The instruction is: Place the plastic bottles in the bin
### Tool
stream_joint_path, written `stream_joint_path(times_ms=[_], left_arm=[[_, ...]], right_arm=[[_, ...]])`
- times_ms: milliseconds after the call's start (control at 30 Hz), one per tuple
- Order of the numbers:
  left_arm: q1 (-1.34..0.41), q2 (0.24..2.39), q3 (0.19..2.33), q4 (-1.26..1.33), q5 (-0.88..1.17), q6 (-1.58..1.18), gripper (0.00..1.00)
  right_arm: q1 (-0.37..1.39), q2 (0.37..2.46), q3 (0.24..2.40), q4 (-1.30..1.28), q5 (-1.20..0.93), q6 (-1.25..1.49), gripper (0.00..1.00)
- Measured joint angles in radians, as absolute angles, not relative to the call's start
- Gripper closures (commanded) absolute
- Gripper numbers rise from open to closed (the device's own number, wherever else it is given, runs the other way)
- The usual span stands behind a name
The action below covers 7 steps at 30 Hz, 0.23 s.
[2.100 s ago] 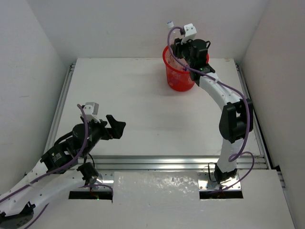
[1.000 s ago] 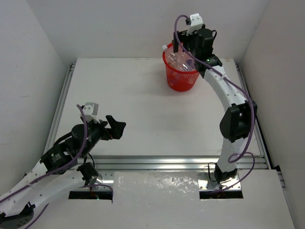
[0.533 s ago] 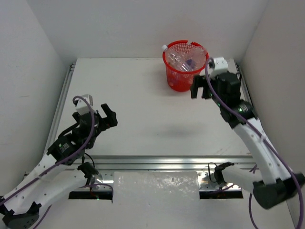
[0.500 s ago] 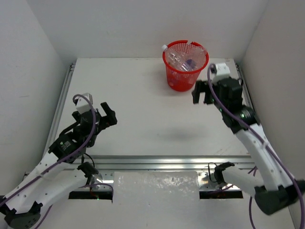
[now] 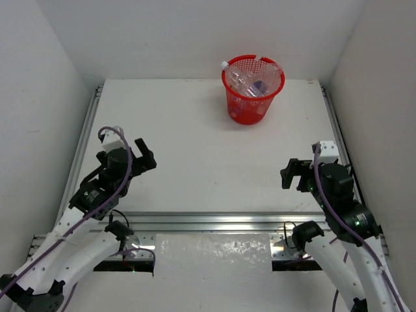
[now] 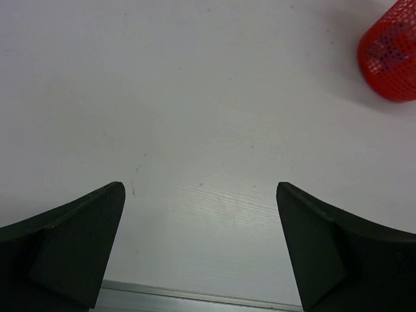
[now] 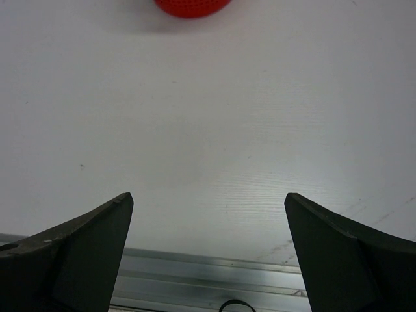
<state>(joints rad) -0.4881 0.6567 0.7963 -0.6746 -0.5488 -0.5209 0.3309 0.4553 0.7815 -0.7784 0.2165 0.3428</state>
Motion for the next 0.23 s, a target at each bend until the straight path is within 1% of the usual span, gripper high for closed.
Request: stream_joint_path(times_ms=[233], left_arm=[[-0.488,0.619,0.784,-0.659,-0.51,-0.515,0.0]], right_arm=[[0.331,0.451,0.727,-0.789,0.198,0.37,0.01]])
